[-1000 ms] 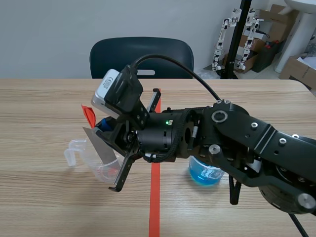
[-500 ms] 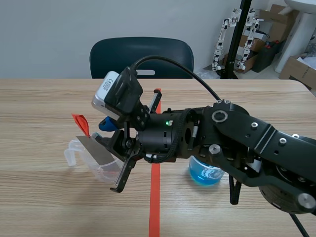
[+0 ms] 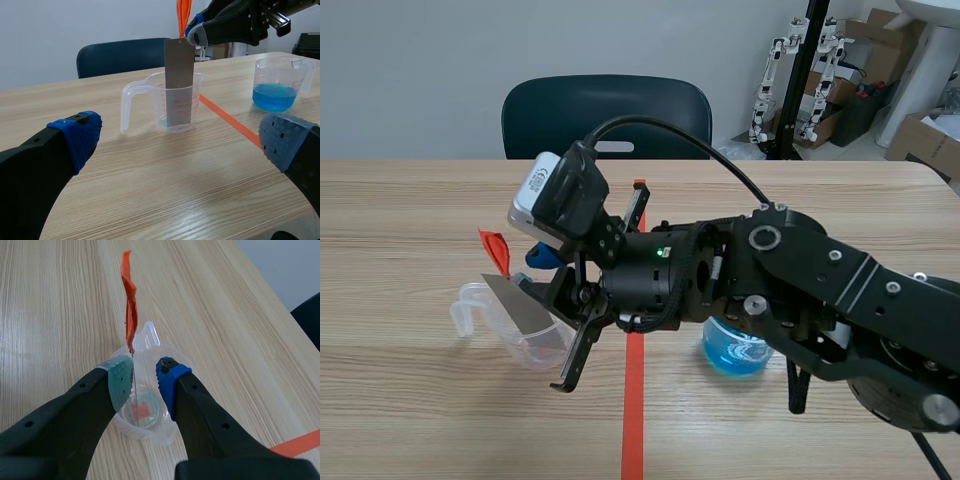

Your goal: Do the redox reaction experiment. lift the metal plate out of the left beaker

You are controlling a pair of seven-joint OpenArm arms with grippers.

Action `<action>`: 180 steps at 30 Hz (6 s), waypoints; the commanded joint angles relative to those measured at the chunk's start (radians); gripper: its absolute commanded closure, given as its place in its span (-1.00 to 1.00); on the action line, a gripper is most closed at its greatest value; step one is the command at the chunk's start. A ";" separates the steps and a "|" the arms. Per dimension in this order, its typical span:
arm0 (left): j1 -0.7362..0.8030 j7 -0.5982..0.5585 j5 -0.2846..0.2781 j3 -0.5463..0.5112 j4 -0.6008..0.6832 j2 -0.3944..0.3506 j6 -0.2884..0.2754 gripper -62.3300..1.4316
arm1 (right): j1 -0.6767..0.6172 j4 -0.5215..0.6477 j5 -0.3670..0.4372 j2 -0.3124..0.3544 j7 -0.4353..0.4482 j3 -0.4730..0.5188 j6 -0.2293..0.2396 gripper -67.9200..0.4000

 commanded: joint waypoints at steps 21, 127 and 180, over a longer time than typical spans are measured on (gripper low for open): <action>0.003 -0.046 0.001 -0.001 0.013 -0.006 -0.003 -1.00 | 0.034 -0.061 -0.042 -0.020 0.118 -0.001 0.012 0.57; 0.003 -0.046 0.019 -0.001 0.024 -0.006 -0.003 -1.00 | 0.237 0.355 0.722 -0.036 -0.724 0.242 0.007 0.97; 0.003 -0.046 0.019 -0.001 0.034 -0.006 -0.003 -1.00 | 0.245 0.355 0.748 -0.036 -0.750 0.242 0.008 0.97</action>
